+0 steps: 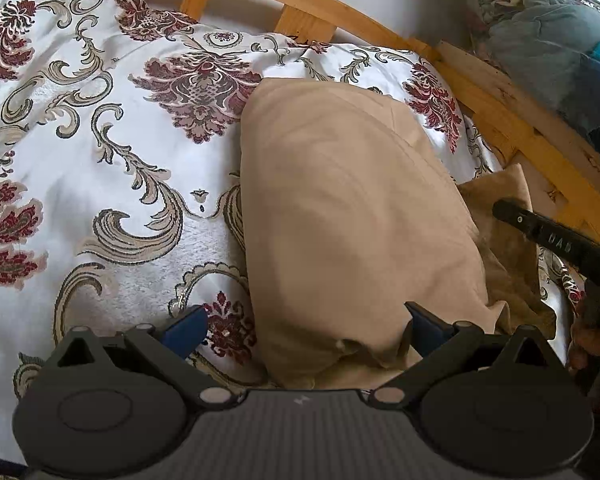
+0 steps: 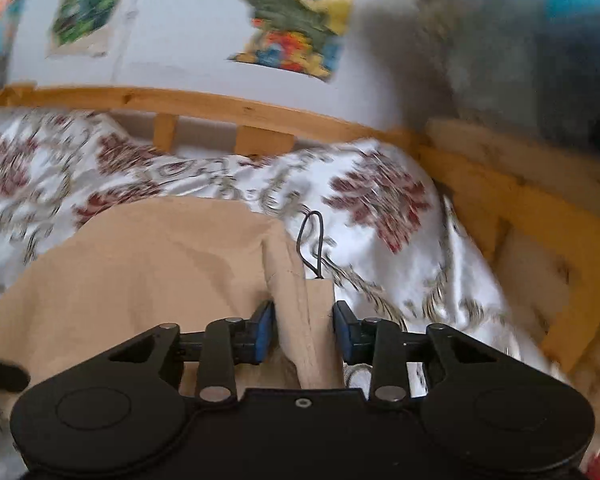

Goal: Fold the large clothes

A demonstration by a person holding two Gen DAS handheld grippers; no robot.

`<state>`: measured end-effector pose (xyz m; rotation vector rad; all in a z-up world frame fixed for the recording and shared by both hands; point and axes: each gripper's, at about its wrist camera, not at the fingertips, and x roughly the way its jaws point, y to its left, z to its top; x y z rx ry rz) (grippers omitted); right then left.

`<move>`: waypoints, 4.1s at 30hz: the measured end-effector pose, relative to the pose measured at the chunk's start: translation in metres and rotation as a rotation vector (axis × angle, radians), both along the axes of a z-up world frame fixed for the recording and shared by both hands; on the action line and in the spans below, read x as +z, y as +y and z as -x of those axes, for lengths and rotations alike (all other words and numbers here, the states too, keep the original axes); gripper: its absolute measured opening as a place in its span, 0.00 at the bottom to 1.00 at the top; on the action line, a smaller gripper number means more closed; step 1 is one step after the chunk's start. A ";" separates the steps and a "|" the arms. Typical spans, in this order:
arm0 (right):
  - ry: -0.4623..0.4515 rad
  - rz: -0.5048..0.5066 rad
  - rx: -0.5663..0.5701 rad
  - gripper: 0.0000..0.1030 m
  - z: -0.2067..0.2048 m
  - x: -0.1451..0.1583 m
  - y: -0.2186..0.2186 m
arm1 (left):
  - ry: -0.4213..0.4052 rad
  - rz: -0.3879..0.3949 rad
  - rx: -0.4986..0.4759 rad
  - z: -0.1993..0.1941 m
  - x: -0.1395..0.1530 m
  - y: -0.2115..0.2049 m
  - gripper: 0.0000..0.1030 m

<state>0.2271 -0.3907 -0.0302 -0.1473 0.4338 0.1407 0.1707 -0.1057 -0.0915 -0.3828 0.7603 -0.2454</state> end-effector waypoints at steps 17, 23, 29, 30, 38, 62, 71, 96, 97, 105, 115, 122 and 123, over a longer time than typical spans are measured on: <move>0.269 -0.314 0.043 0.92 -0.022 -0.021 -0.023 | -0.001 0.000 -0.001 0.001 0.000 0.000 1.00; 0.258 -0.159 0.060 0.92 -0.018 -0.029 -0.002 | 0.000 0.001 -0.001 0.000 0.000 0.000 1.00; 0.254 -0.149 0.056 0.92 -0.019 -0.030 -0.003 | -0.001 0.000 -0.001 0.000 -0.001 0.001 1.00; 0.253 -0.143 0.057 0.92 -0.018 -0.030 -0.003 | 0.000 0.000 -0.001 0.000 -0.001 0.001 1.00; 0.253 -0.139 0.058 0.92 -0.019 -0.030 -0.002 | -0.001 0.000 -0.002 0.000 -0.001 0.001 1.00; 0.254 -0.138 0.060 0.93 -0.020 -0.031 -0.003 | -0.072 -0.064 -0.070 0.003 0.015 0.001 0.99; 0.250 -0.163 0.050 0.95 -0.020 -0.032 -0.004 | -0.038 0.108 -0.066 -0.055 0.041 0.043 1.00; 0.229 -0.175 0.044 0.93 -0.023 -0.033 -0.004 | 0.177 0.168 -0.316 -0.136 -0.001 0.037 1.00; 0.226 -0.173 0.045 0.93 -0.023 -0.033 -0.004 | 0.179 0.163 -0.317 -0.137 -0.001 0.035 1.00; 0.212 -0.190 0.045 0.35 -0.020 -0.024 -0.011 | 0.165 -0.018 -0.312 -0.130 0.026 0.006 0.86; -0.052 -0.022 0.154 0.04 0.030 0.013 0.045 | -0.116 -0.264 -0.255 -0.069 0.088 -0.015 0.56; -0.147 -0.104 0.212 0.03 0.004 0.053 0.123 | -0.212 -0.330 -0.115 -0.074 0.125 0.052 0.54; -0.168 -0.089 0.236 0.03 0.000 0.057 0.139 | -0.214 -0.335 -0.082 -0.077 0.129 0.066 0.54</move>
